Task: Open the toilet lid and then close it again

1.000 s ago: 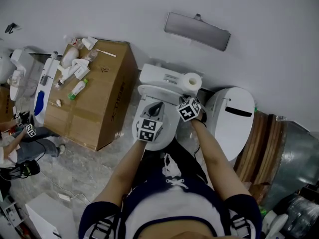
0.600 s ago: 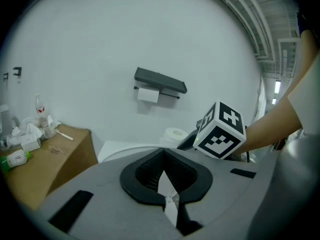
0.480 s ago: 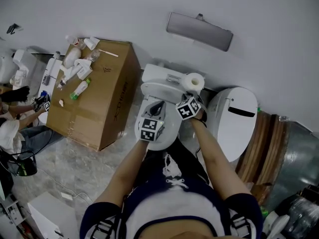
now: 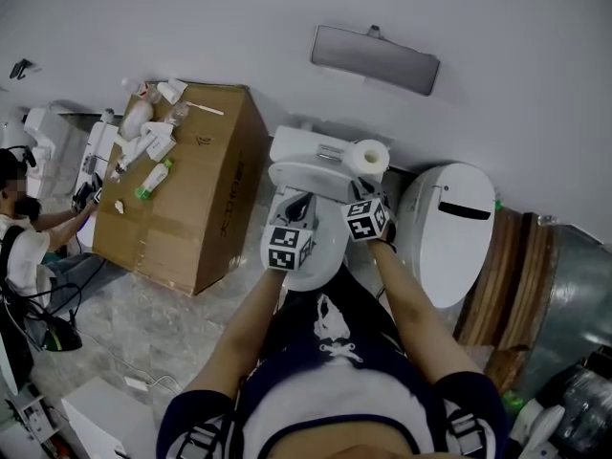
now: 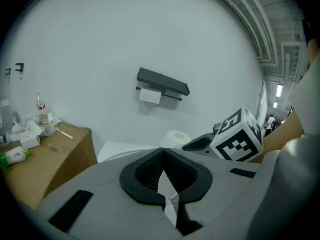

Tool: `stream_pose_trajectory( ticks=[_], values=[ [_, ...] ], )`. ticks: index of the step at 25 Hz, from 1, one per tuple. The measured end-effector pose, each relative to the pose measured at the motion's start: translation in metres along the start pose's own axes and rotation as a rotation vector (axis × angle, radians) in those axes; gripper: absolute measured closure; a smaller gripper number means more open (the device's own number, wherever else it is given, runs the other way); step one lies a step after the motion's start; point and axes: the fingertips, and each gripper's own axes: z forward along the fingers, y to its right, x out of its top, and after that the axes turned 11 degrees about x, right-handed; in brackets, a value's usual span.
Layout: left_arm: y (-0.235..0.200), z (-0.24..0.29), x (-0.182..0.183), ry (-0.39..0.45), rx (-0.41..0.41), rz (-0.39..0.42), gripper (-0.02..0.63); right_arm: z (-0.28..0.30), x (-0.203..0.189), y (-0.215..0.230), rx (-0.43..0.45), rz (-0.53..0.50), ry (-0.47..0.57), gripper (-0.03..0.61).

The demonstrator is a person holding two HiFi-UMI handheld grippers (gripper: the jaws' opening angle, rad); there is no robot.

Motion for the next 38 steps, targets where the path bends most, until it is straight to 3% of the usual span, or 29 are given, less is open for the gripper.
stream_pose_trajectory(
  ticks=[4, 8, 14, 18, 24, 29, 38],
  values=[
    [0.001, 0.002, 0.004, 0.006, -0.006, -0.013, 0.607, -0.018, 0.013, -0.003, 0.015, 0.063, 0.122, 0.517],
    [0.003, 0.002, 0.007, 0.008, -0.015, -0.065, 0.607, -0.036, 0.023, -0.026, 0.114, 0.114, 0.203, 0.548],
    [0.016, -0.003, 0.013, 0.018, -0.061, -0.075, 0.607, -0.066, 0.036, -0.068, 0.287, 0.164, 0.339, 0.569],
    [0.025, -0.007, 0.014, 0.025, -0.102, -0.049, 0.607, -0.074, 0.041, -0.082, 0.318, 0.194, 0.372, 0.571],
    [0.028, -0.01, 0.006, 0.017, -0.091, -0.044, 0.607, -0.076, 0.036, -0.085, 0.332, 0.189, 0.36, 0.571],
    [0.029, -0.012, 0.001, 0.007, -0.07, -0.046, 0.607, -0.067, 0.02, -0.082, 0.351, 0.197, 0.272, 0.569],
    [0.029, -0.015, -0.004, -0.001, -0.047, -0.044, 0.607, -0.039, 0.01, -0.05, 0.292, -0.004, 0.132, 0.568]
  ],
)
